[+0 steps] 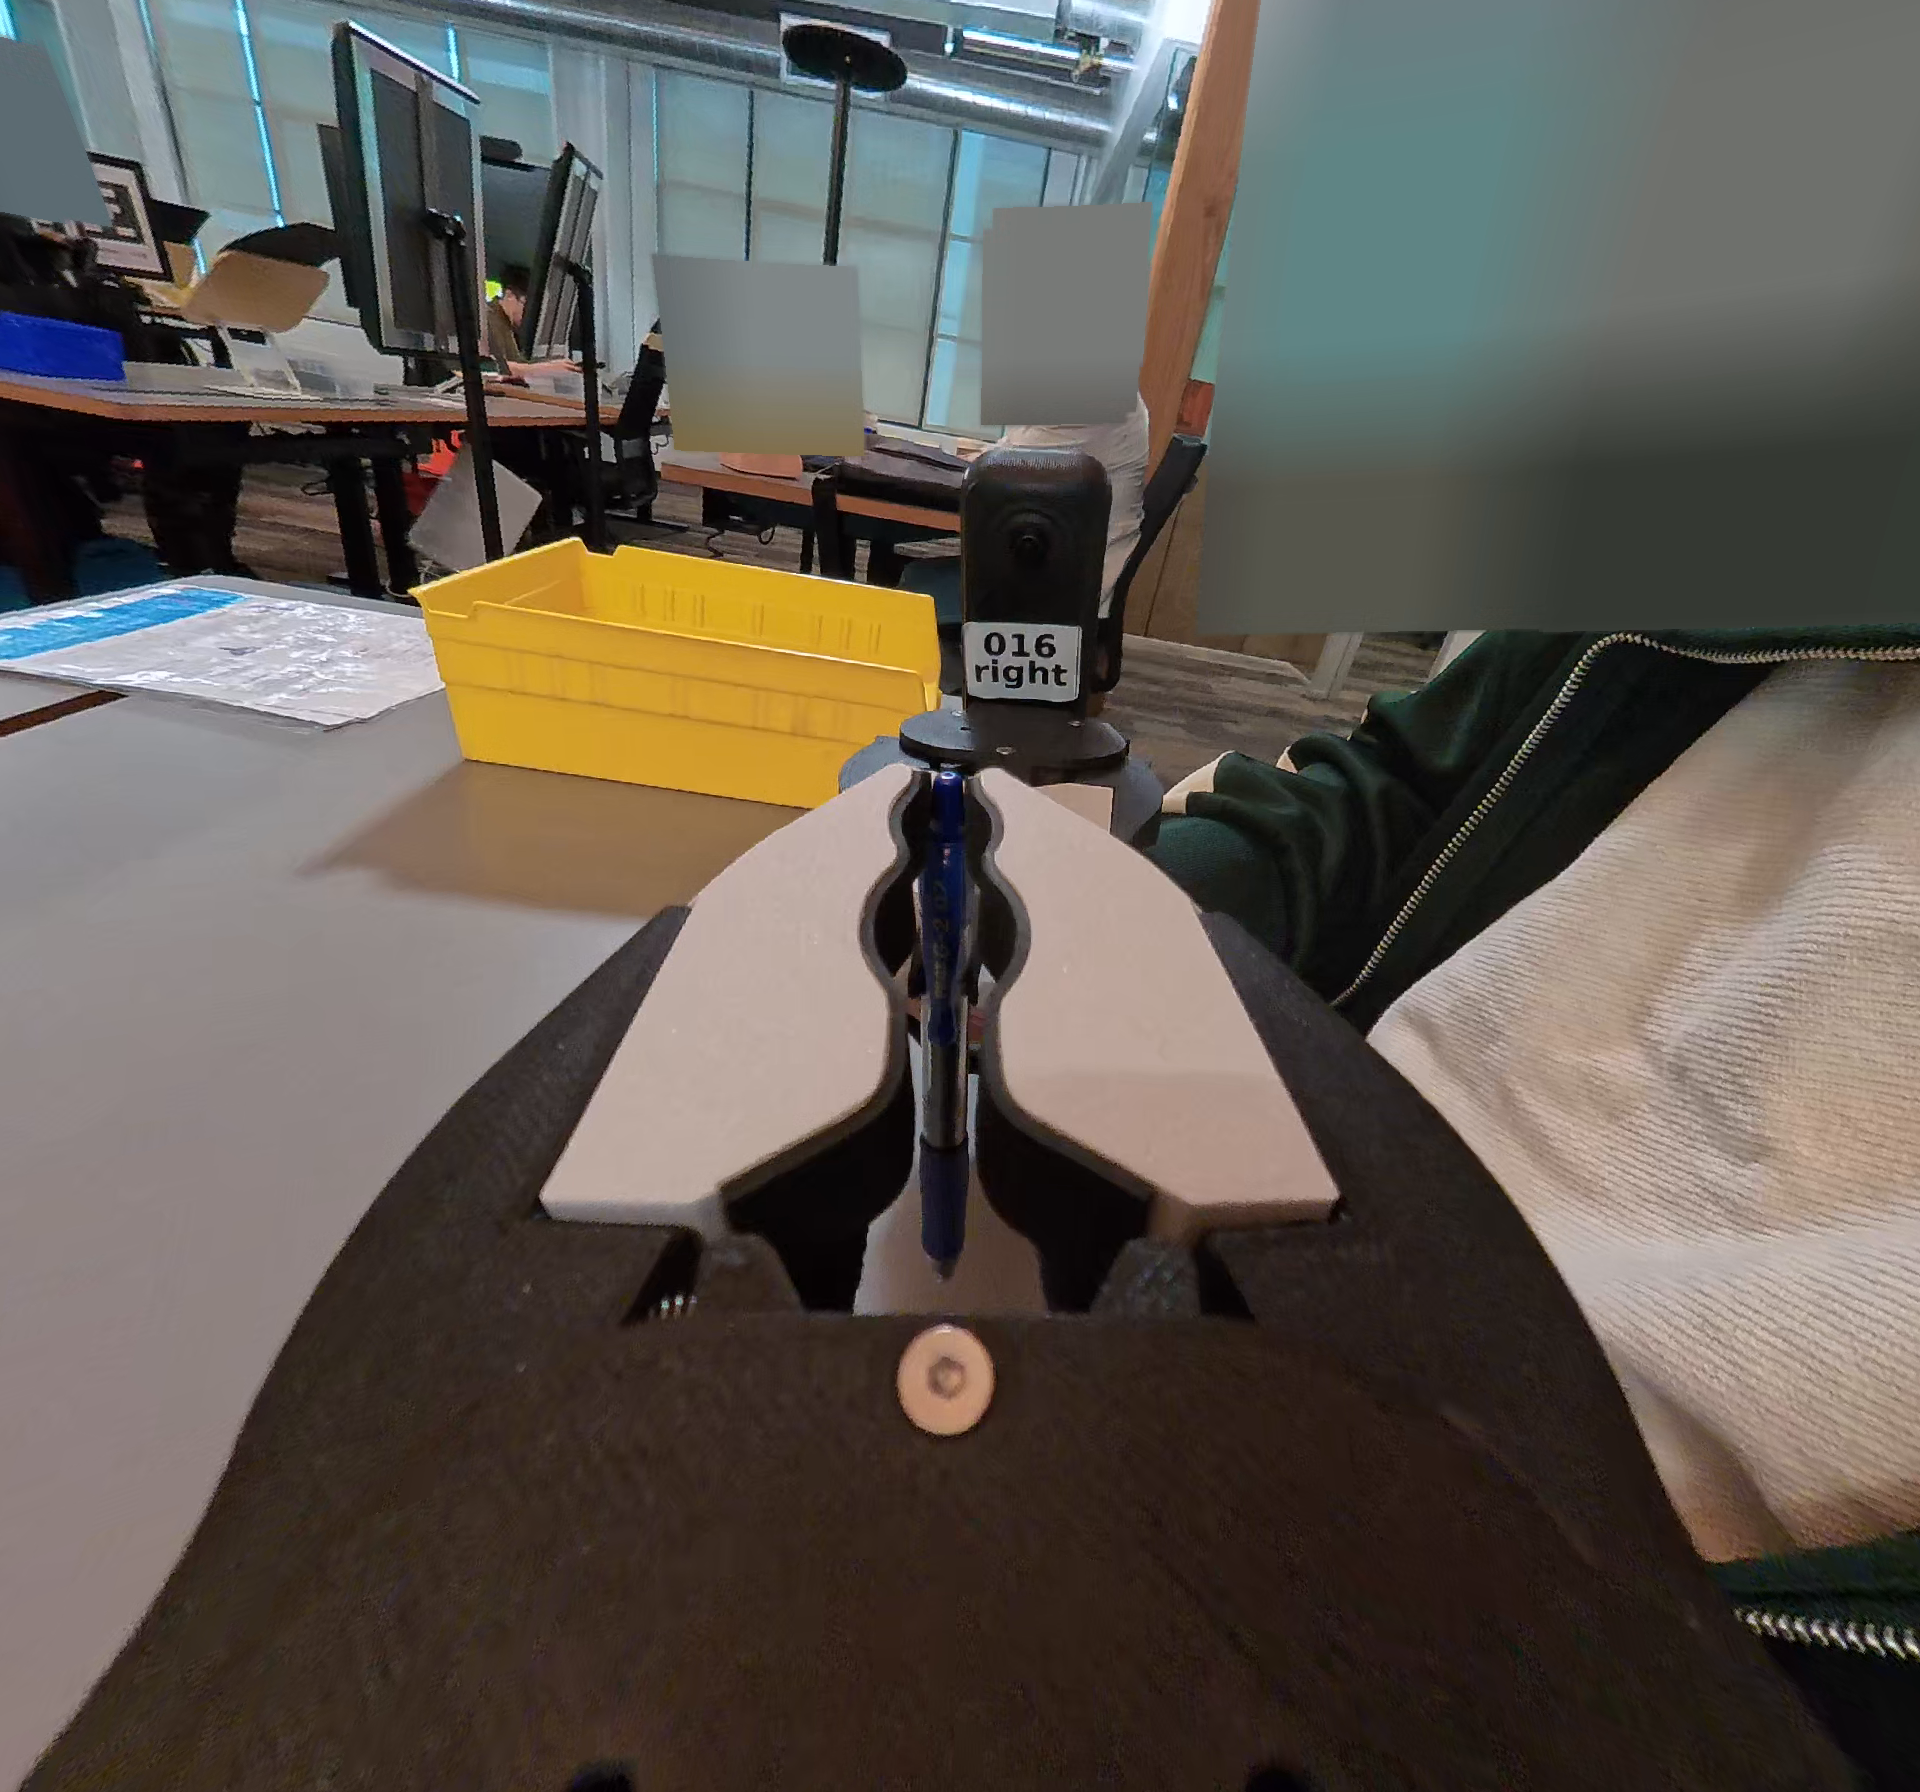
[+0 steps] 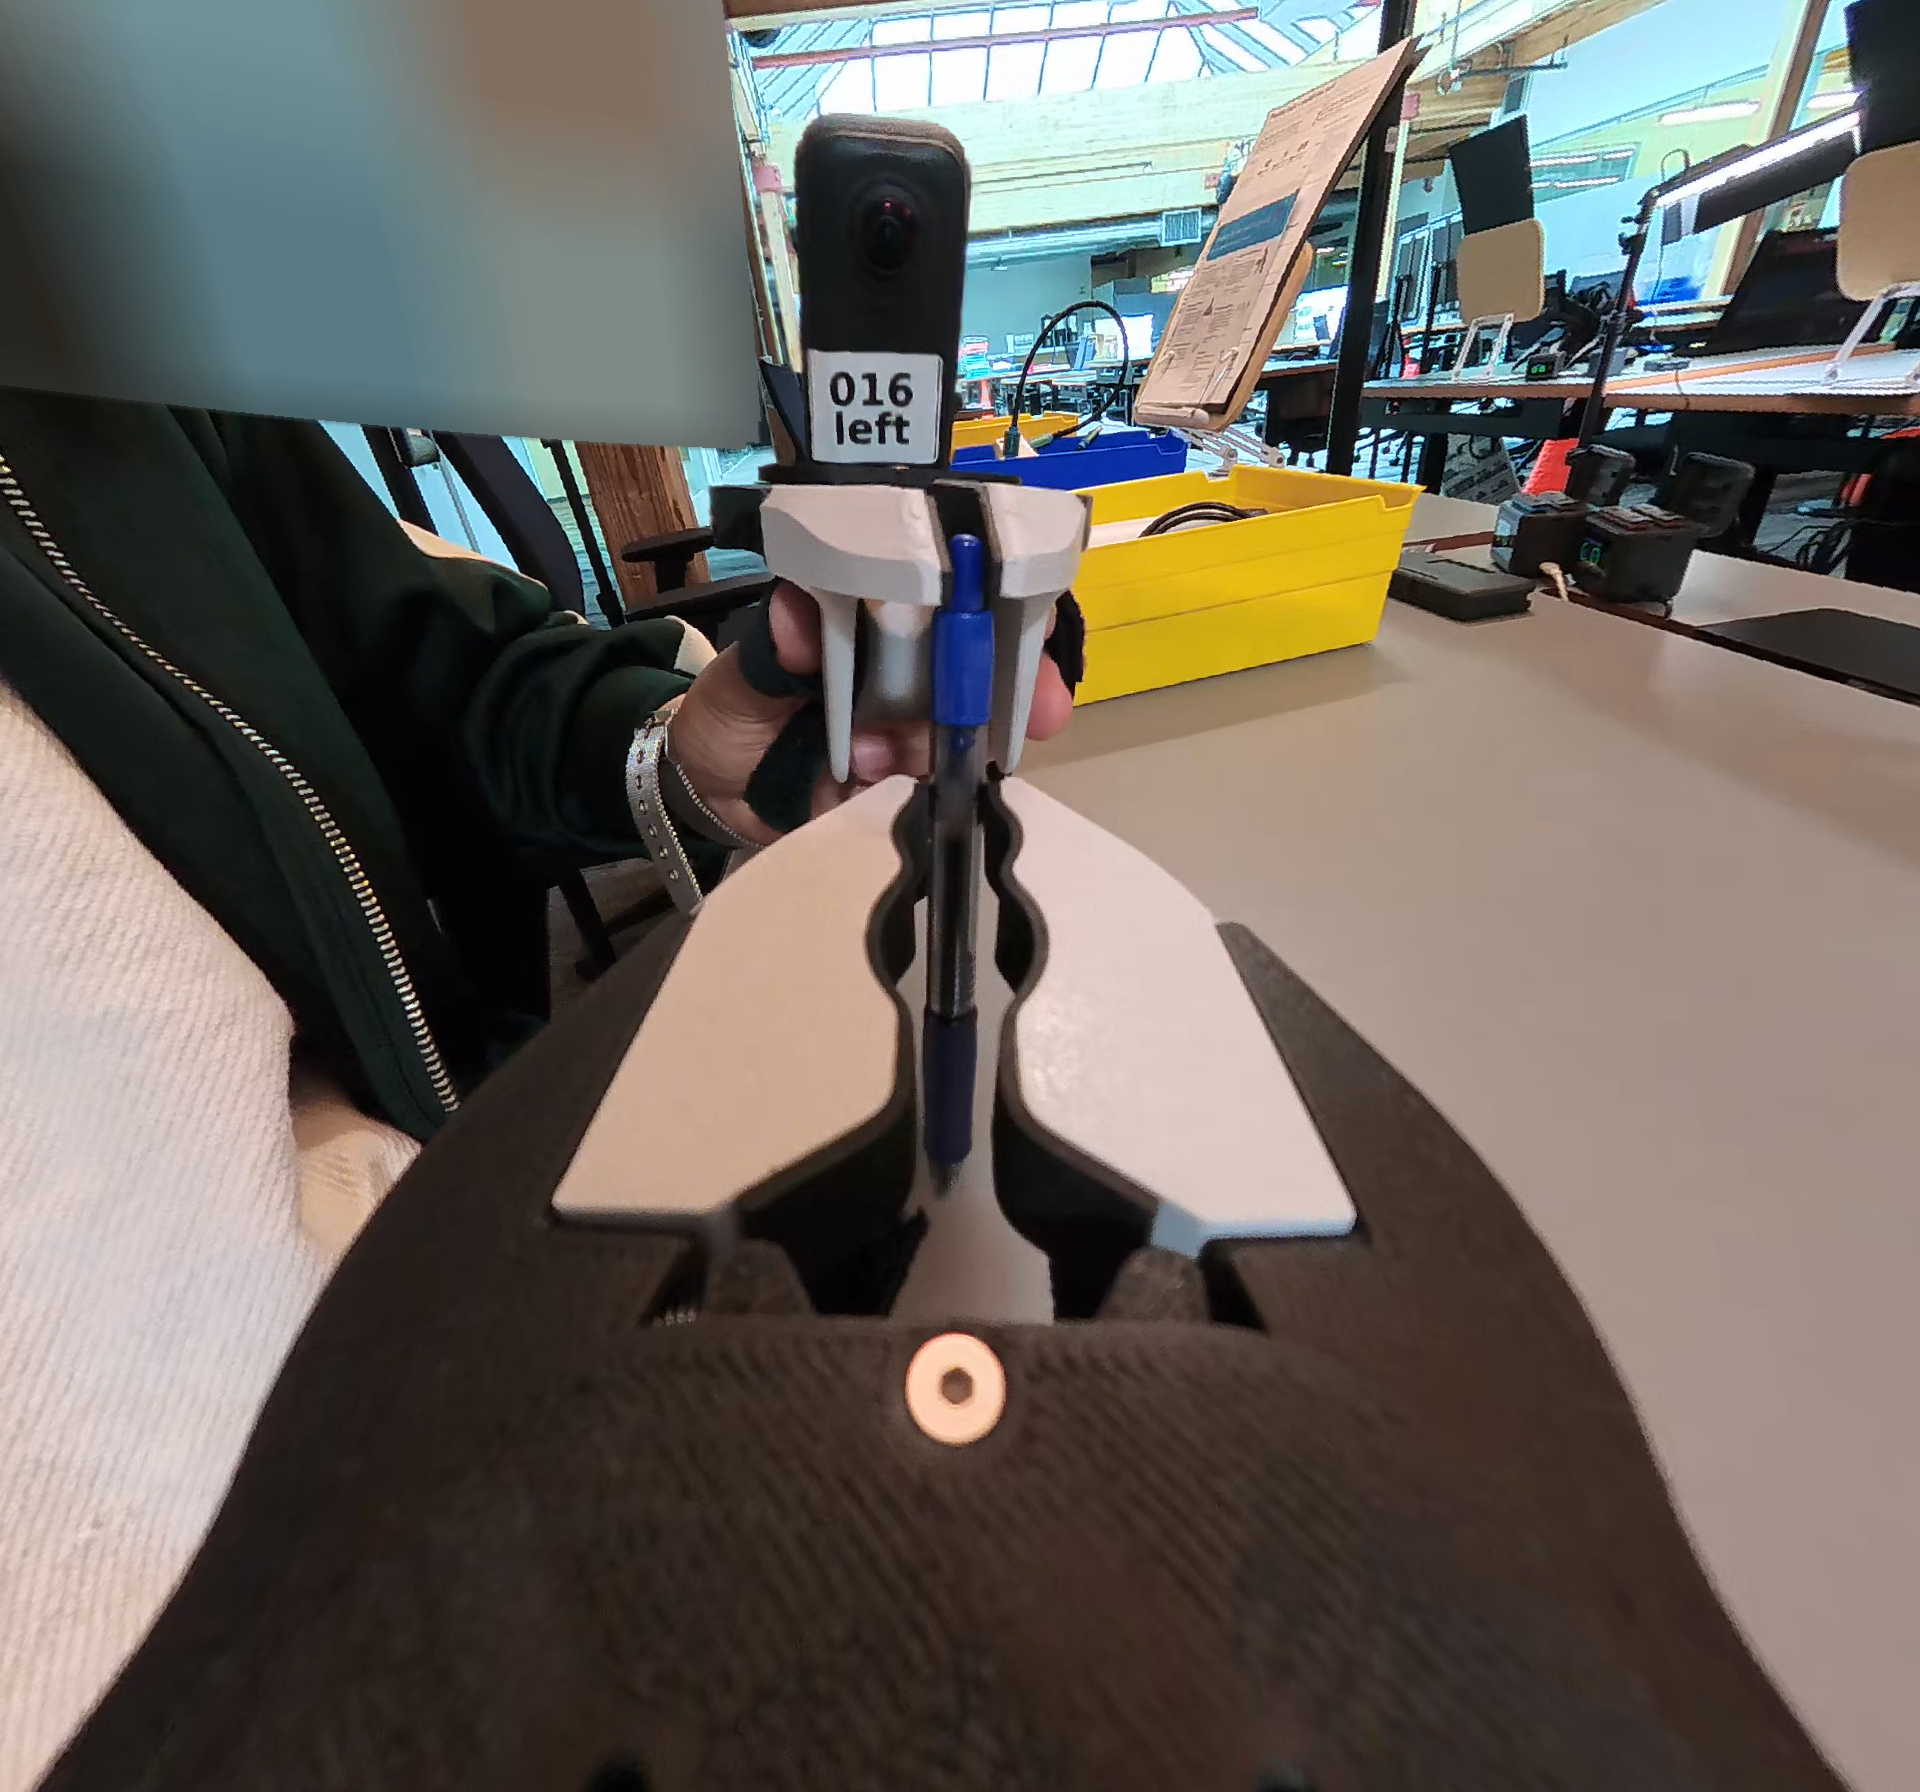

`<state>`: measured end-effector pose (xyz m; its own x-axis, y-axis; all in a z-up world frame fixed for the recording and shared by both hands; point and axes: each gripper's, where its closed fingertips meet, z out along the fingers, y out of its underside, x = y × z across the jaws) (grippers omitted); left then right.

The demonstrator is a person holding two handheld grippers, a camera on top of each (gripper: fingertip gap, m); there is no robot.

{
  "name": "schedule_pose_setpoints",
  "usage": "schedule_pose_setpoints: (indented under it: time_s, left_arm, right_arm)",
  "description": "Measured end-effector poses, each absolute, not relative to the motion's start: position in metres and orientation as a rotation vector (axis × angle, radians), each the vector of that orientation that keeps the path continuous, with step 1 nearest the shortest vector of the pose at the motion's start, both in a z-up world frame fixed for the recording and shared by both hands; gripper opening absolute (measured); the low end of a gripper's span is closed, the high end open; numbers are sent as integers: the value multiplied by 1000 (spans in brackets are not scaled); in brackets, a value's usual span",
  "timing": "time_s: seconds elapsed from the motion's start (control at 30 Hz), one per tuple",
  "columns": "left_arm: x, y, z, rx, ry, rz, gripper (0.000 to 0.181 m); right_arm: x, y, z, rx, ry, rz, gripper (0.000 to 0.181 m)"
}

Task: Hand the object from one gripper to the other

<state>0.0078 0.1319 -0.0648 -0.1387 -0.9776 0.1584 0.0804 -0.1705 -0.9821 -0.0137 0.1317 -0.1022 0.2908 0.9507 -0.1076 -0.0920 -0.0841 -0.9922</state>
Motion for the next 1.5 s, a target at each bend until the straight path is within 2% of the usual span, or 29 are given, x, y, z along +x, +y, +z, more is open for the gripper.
schedule_pose_setpoints:
  time_s: [0.07, 0.17, 0.27, 1.5]
  left_arm:
    - [7, 132, -64, -1191, 1163, -1456, 6]
    - [5, 134, -60, -1179, 1165, -1426, 6]
    - [1, 137, -57, -1177, 1155, -1417, 6]
    - [-1, 143, -59, -1204, 1129, -1459, 6]
  right_arm:
    - [-12, 133, -101, -1347, -870, 1097, 13]
    - [-9, 141, -98, -1353, -792, 1101, 44]
    - [-1, 150, -94, -1342, -722, 1085, 58]
    - [2, 154, -98, -1355, -715, 1102, 57]
